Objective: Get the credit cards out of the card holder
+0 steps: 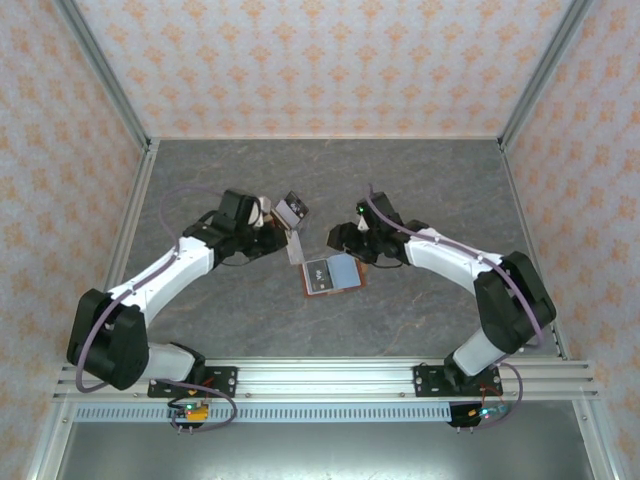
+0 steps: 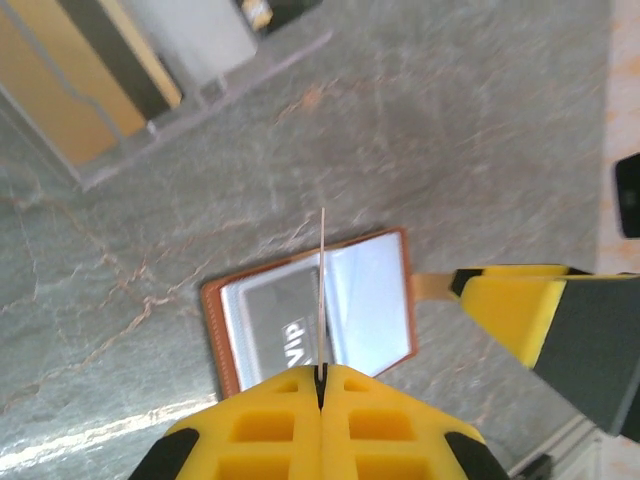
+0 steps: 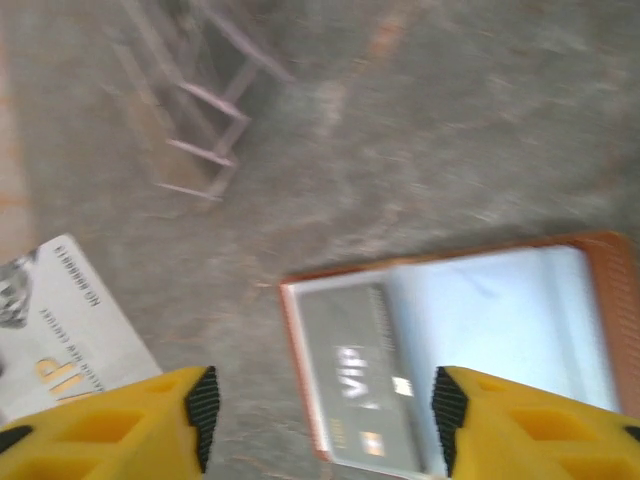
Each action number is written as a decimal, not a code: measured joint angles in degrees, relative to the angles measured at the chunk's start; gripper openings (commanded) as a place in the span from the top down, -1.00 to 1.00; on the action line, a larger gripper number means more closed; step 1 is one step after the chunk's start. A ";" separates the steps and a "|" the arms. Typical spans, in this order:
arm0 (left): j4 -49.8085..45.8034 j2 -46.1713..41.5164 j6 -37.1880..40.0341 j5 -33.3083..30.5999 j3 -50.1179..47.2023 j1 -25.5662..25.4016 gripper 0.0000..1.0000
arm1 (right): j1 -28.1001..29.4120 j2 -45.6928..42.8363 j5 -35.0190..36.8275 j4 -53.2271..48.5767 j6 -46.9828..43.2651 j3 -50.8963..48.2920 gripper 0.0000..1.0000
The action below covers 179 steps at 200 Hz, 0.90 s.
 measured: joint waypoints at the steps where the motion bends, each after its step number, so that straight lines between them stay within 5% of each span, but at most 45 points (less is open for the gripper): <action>1: -0.02 -0.04 -0.02 0.26 0.13 0.24 1.00 | -0.04 0.00 -0.39 0.35 -0.04 0.07 -0.36; 62: 8.41 -0.37 -7.80 10.82 1.88 5.53 1.00 | -1.46 4.81 -13.88 16.50 9.49 3.15 -0.38; 112: 17.59 -1.55 -15.15 14.67 -0.48 6.84 1.00 | -1.60 7.15 -21.18 30.84 19.19 3.96 0.16; 179: 21.03 -1.97 -18.08 15.93 -2.67 8.20 1.00 | -2.23 6.88 -23.74 37.77 24.26 2.01 0.50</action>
